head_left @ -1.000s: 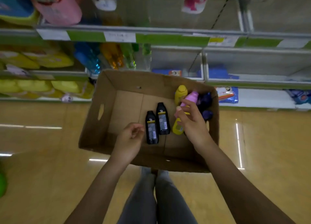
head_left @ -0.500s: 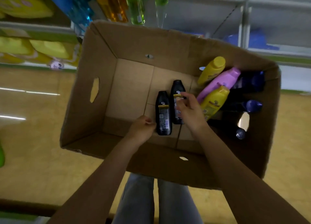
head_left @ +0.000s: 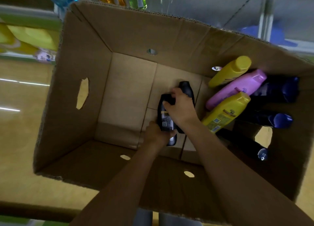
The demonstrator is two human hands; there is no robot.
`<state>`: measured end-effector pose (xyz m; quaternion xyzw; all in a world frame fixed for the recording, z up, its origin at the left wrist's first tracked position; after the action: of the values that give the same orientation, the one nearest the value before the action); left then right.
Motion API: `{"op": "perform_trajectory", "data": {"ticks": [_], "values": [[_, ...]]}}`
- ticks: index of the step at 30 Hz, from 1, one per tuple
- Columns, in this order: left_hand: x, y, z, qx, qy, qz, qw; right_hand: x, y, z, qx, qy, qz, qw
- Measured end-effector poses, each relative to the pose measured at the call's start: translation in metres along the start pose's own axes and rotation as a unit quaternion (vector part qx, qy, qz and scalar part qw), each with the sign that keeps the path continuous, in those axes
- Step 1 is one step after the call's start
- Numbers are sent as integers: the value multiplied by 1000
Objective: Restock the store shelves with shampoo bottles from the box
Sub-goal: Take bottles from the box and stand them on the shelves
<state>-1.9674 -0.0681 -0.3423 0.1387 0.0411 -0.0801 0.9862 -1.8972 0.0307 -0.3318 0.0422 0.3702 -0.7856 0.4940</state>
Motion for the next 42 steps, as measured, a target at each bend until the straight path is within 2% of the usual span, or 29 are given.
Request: {"op": "perform_trajectory", "data": {"ticks": [5,10,15,22,28,31,33,38,42], "values": [[8,1,-2,20,1,17,1000,11,-2,-5,11,-24,134,991],[9,-2,-5,7,-19,79,997,13,-3,-11,24,-31,106,994],[1,1,0,20,-19,94,995,13,-2,-6,12,-33,93,995],[-21,21,35,84,-38,62,994,-11,-25,15,-2,16,-12,1000],[-40,62,101,180,-31,28,983,-63,-73,57,-49,53,-30,997],[-49,74,142,218,-50,34,974,-88,-96,85,-62,45,-53,996],[-57,77,168,226,-56,53,971,-105,-112,108,-80,32,-108,990],[-72,88,241,278,-49,60,958,-142,-152,176,-128,-58,-301,943],[-81,100,296,332,-53,68,940,-166,-182,222,-172,-62,-329,927]]}}
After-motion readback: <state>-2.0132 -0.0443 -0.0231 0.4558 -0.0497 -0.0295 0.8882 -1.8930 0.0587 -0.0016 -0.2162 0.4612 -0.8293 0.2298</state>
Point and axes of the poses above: each hand's wrist, its own z-axis away from the middle knuckle, its own x-axis out of the palm, y = z × x, the point moved 3 cm from there along -z, towards the middle knuckle, and after that the axes turned 11 degrees about -y, right-handed, at the moved point
